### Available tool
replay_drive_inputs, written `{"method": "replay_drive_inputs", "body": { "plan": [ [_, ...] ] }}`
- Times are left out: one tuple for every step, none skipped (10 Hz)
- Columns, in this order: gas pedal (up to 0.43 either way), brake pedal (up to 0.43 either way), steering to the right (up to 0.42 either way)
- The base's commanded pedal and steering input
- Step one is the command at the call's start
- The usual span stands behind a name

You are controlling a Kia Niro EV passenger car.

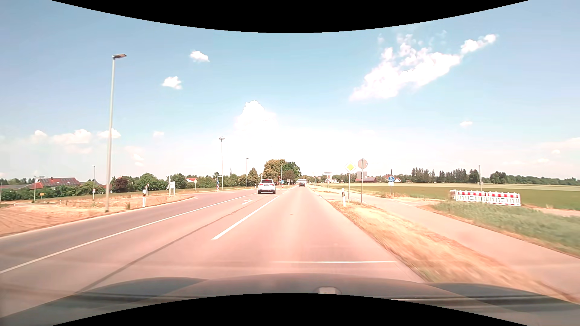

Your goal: Follow the waypoints while adhering to traffic rules and regulations

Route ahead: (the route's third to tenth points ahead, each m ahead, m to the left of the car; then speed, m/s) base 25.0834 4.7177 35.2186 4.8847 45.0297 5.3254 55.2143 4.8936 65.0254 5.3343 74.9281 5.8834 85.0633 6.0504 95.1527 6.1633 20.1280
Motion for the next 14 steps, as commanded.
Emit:
{"method": "replay_drive_inputs", "body": {
  "plan": [
    [0.197, 0.000, -0.003],
    [0.197, 0.000, -0.003],
    [0.197, 0.000, -0.003],
    [0.197, 0.000, -0.004],
    [0.197, 0.000, -0.004],
    [0.197, 0.000, -0.003],
    [0.197, 0.000, -0.004],
    [0.197, 0.000, -0.004],
    [0.197, 0.000, -0.004],
    [0.189, 0.000, -0.004],
    [0.189, 0.000, -0.004],
    [0.189, 0.000, -0.004],
    [0.189, 0.000, -0.004],
    [0.177, 0.000, -0.004]
  ]
}}
